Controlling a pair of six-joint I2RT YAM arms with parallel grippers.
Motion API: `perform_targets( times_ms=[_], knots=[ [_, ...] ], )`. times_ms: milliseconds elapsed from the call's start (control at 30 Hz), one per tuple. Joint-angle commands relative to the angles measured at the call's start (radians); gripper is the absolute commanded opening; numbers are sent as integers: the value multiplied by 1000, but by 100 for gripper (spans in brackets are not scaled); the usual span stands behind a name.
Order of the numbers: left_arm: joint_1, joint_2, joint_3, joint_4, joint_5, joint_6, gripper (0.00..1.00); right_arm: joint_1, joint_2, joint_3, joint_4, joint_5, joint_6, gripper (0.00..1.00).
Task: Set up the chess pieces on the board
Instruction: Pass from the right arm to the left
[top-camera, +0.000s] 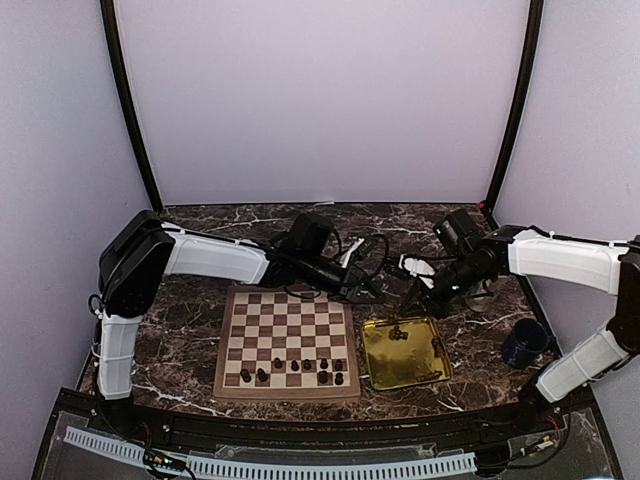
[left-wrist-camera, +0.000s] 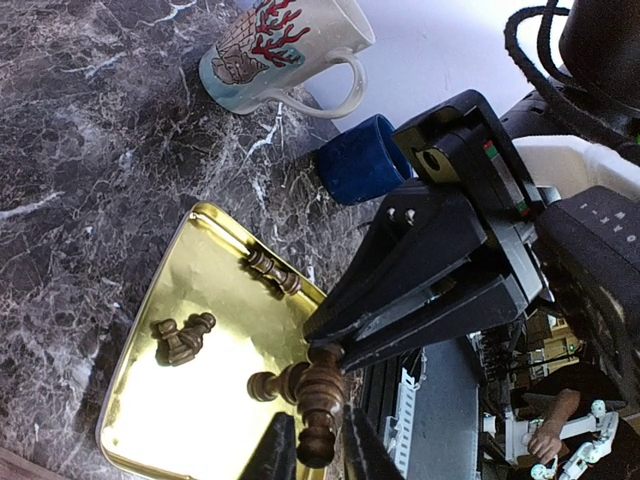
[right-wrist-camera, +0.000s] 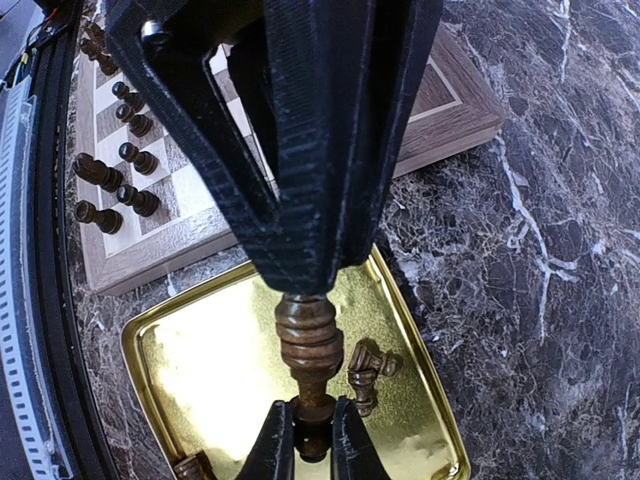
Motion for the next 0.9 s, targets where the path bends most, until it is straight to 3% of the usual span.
perform_targets(
  times_ms=[0, 367, 600, 867],
  knots=[
    [-5, -2, 24, -4, 25, 10, 15, -8, -13, 2, 36, -20, 11, 10],
    [-5, 32, 48, 12, 65, -19, 22, -16, -7, 3, 45, -28, 14, 10],
    [-3, 30, 66, -30, 56, 8, 13, -17, 4, -4, 43, -19, 8, 10],
    [-2, -49, 154, -365, -58, 245, 7, -16, 64, -40, 7, 51, -50, 11]
  ],
)
